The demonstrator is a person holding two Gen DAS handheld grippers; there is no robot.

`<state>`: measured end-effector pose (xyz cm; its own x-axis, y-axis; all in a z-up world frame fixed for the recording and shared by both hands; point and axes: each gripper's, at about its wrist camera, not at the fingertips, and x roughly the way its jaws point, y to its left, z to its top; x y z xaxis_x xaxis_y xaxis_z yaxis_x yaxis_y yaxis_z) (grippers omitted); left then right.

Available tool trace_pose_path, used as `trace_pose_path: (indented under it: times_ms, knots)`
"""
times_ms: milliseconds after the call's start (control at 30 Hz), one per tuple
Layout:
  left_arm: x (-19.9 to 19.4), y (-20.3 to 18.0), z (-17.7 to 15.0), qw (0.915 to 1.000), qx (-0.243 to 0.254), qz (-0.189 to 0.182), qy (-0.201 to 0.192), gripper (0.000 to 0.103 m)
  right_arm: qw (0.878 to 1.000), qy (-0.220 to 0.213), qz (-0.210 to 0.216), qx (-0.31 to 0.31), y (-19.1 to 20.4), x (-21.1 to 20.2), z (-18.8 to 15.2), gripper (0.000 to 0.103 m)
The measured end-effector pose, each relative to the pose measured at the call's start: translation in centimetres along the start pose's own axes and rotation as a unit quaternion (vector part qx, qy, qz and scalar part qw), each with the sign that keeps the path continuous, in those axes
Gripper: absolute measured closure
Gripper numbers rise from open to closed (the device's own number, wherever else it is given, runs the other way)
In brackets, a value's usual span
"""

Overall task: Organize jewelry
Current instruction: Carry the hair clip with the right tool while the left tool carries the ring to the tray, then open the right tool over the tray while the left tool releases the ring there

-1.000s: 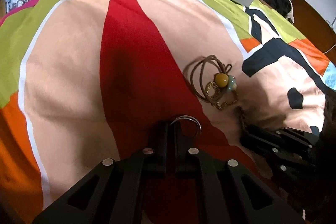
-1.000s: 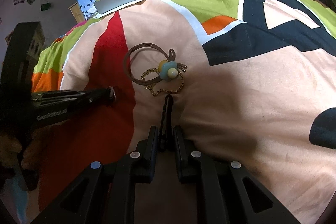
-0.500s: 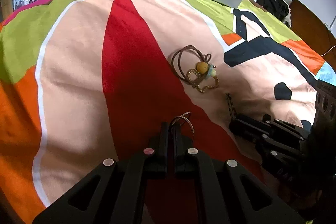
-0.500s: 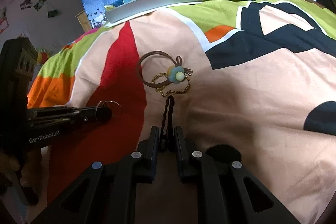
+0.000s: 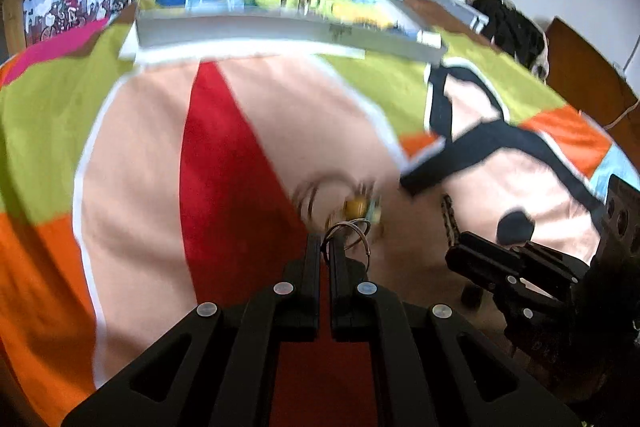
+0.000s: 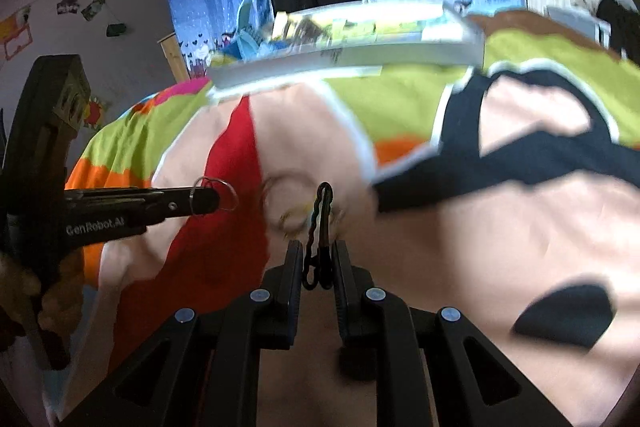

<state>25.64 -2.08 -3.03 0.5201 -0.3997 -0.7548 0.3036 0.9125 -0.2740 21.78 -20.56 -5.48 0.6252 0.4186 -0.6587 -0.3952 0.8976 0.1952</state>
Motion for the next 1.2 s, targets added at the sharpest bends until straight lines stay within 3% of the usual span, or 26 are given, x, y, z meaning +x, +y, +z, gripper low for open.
trace_pose_path:
  times_ms: [367,533,800,1067,1200]
  knots:
    - [-0.5,-0.9,12.8,0.9966,-0.011,-0.020,-0.080,0.101,0.997,-0.065,-0.019,-0.023,-6.0,0.6,12.6,0.089]
    - [2.0,-1.8,17.2,0.9964,-0.007,-0.021,-0.082,0.101,0.997,-0.065,-0.033,-0.023,-8.3,2.9,15.6,0.089]
    - [7.9,-1.6,19.0,0.9983,-0.041,-0.020,-0.036,0.101,0.997,-0.060,-0.041,0.003,-11.7,5.3,16.4,0.089]
    - [10.7,-1.4,18.7,0.9989,-0.046,0.007,0.000,0.101,0.998,-0.047,-0.036,0.023,-13.3,6.5,16.2,0.088]
    - [10.6,-1.4,18.7,0.9989,-0.042,0.021,-0.006,0.101,0.998,-0.050,-0.037,0.026,-13.5,6.4,16.1,0.088]
